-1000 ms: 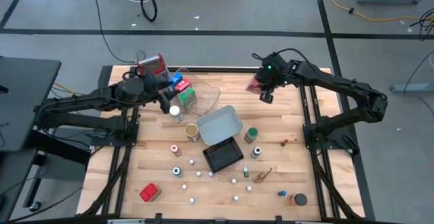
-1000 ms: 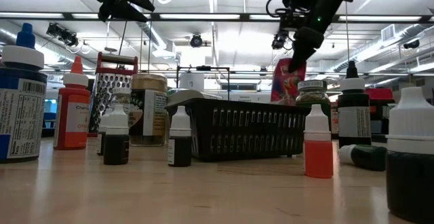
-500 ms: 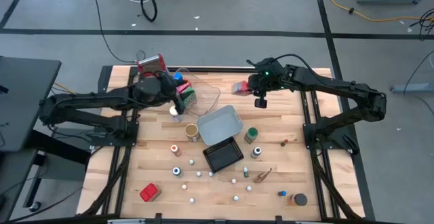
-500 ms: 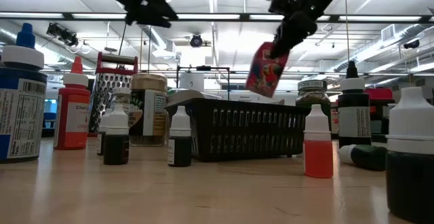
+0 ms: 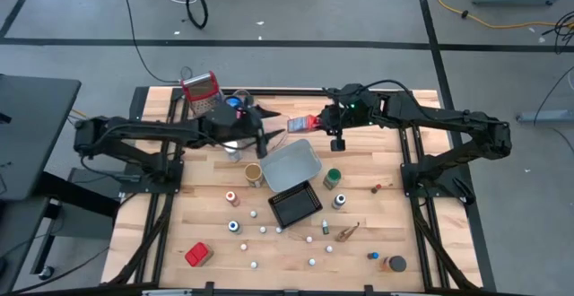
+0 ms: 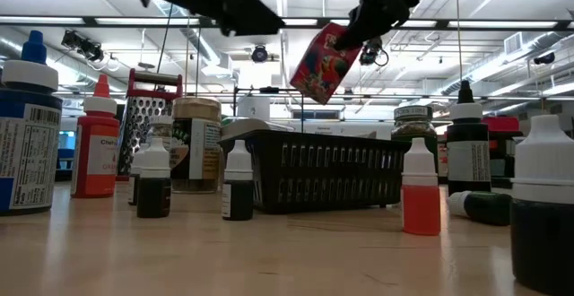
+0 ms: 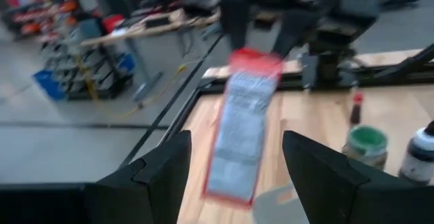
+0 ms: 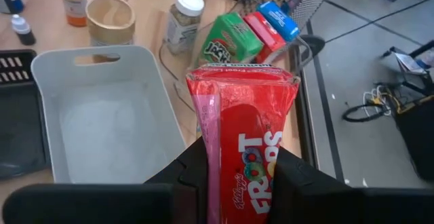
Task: Pick & Place Kitchen Items
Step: Put the red cereal box into the transparent bin
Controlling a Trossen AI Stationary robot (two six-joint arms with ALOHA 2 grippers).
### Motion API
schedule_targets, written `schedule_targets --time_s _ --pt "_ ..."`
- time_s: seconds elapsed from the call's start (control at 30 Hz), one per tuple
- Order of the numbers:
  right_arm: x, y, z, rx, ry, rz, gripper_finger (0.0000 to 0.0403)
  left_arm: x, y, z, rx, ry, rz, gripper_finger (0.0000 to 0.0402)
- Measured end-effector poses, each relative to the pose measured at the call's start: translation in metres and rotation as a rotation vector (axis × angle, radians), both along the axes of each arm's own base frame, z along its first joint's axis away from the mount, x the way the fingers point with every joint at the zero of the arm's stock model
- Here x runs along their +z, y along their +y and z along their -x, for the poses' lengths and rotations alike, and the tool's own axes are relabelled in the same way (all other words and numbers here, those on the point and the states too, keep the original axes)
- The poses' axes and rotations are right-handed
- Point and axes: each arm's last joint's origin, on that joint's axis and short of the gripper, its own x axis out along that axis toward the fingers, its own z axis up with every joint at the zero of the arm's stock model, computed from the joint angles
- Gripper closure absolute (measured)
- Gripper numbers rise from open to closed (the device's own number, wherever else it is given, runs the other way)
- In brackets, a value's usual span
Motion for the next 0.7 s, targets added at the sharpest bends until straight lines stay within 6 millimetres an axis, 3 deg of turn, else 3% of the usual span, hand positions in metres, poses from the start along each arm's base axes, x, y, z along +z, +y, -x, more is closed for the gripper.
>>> schedule_targets --time_s 0.37,0.7 --pt "0.000 0.000 0.000 -0.010 -0.008 -0.027 0.0307 -0.001 0.008 -0.048 -0.063 0.040 -0.030 0.0119" --pt "0.000 0.000 0.000 -0.005 -0.008 -0.021 0.0307 0.006 0.011 -0.065 -0.076 0.042 -0.048 0.0118"
